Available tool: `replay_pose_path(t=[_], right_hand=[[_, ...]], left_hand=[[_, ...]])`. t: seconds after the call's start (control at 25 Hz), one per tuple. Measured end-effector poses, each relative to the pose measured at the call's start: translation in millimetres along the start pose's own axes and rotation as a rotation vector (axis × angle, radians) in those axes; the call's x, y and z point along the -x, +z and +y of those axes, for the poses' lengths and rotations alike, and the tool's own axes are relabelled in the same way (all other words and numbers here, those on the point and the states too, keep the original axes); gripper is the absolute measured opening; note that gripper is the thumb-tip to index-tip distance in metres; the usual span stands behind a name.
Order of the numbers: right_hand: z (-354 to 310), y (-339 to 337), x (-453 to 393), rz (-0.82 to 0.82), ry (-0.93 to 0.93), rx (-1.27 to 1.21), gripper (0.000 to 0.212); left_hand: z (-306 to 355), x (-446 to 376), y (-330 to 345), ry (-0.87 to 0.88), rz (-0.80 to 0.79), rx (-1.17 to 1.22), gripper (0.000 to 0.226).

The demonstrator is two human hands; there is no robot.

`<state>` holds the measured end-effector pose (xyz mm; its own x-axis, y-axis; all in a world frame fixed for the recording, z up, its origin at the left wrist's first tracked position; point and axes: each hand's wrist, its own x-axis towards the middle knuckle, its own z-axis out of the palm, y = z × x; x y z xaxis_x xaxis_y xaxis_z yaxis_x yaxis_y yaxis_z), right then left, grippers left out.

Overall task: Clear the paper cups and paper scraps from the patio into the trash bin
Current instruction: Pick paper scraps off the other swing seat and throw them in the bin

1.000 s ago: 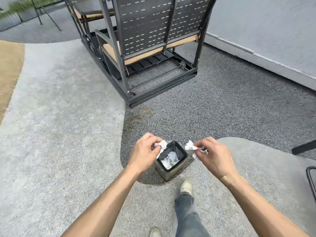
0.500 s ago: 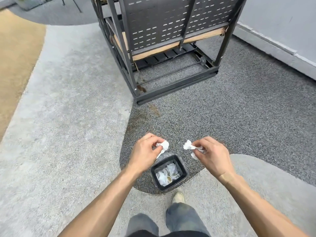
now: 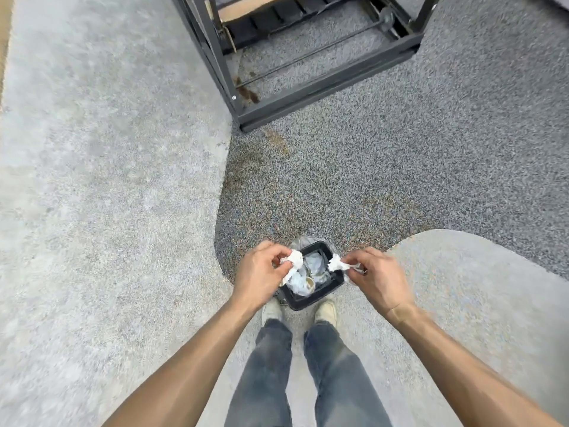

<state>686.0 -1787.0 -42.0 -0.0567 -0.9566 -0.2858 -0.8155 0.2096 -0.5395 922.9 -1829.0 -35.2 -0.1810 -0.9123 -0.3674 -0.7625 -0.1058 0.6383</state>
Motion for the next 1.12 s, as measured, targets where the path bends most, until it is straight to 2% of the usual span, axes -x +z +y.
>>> replay_pose_path(t=[0.28,0.44,0.6,0.76,0.92,1.12], right_hand=[[50.2,111.5,-39.7,-0.109,0.210,-0.003,0.018],[92.4,184.0,-75.8,-0.198,0.310,0.118,0.019],[131.1,253.4,-106.0,-0.247,0.315,0.189,0.018],[159.2,305.2,-122.7,-0.248,0.315,0.255,0.013],[173.9,326.6,-129.4,-0.286,0.310,0.219,0.026],[167.5,307.4,-122.8,-0.301,0.287,0.206,0.032]], left_hand=[[-92.1,-53.2,74.7,-0.048,-0.144,-0.130,0.021],[-149.2,-92.3,137.9,-0.109,-0.208,-0.172,0.022],[-200.8,-122.5,204.2,-0.105,-0.330,-0.269,0.021],[-238.9,-146.2,253.1,-0.178,-0.352,-0.288,0.021],[-253.3,-156.7,275.2,-0.244,-0.326,-0.237,0.029],[-236.6,-150.2,260.5,-0.237,-0.299,-0.248,0.034]])
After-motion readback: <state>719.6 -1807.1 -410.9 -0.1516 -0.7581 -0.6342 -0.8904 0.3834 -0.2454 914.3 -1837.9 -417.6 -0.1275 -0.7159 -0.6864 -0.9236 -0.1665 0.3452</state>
